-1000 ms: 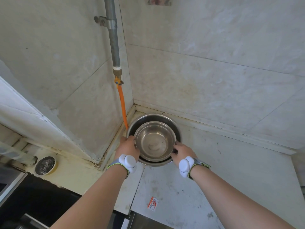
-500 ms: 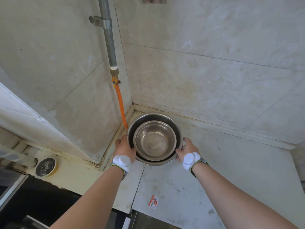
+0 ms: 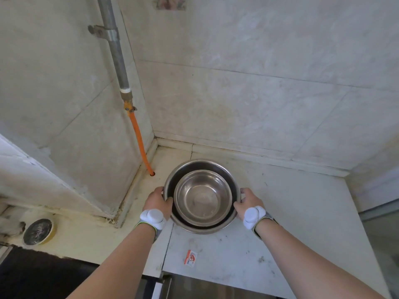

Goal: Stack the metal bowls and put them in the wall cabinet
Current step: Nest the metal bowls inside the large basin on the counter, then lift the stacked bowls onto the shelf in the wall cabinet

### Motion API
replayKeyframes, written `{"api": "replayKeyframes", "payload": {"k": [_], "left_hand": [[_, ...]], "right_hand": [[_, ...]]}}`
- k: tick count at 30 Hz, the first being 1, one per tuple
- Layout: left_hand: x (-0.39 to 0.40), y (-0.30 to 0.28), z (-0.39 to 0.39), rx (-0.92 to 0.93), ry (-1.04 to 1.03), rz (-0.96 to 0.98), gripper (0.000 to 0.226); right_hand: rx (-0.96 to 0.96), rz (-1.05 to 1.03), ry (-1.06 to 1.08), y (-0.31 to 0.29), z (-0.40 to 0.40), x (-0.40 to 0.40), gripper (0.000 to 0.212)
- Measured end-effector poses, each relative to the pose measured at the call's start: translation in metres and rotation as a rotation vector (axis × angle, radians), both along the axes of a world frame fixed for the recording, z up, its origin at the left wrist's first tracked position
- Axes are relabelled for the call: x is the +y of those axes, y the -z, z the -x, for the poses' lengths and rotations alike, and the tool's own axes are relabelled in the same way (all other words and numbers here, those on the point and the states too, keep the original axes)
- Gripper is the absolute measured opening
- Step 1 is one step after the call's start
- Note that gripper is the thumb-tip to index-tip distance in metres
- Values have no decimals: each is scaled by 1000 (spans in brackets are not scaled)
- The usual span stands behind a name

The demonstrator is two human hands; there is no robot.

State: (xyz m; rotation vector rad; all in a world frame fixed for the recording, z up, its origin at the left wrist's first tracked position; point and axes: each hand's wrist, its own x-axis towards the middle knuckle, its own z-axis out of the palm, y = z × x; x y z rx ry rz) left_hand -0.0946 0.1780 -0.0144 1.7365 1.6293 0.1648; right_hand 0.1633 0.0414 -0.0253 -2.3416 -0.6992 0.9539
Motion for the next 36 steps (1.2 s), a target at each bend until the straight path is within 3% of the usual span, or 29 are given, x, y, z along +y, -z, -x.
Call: {"api": "replayKeyframes", "payload": {"k": [9,17,28,36], "left_hand": [[-39,-4,-20,-59,85,103,36],[-89,-15,-41,-115,107,157,29],[-178,-57,-72,-144,125,106,30],[-231,-106,-89,-211,121,9,23]], "right_hand": [[-78,56,34,-4,-19,-63,33],[-93,70,61,-11,-38,-128,36],[-140,-43,115,-51,-67,-215,30],[-210,-96,137,-114,-87,-271,29]]}}
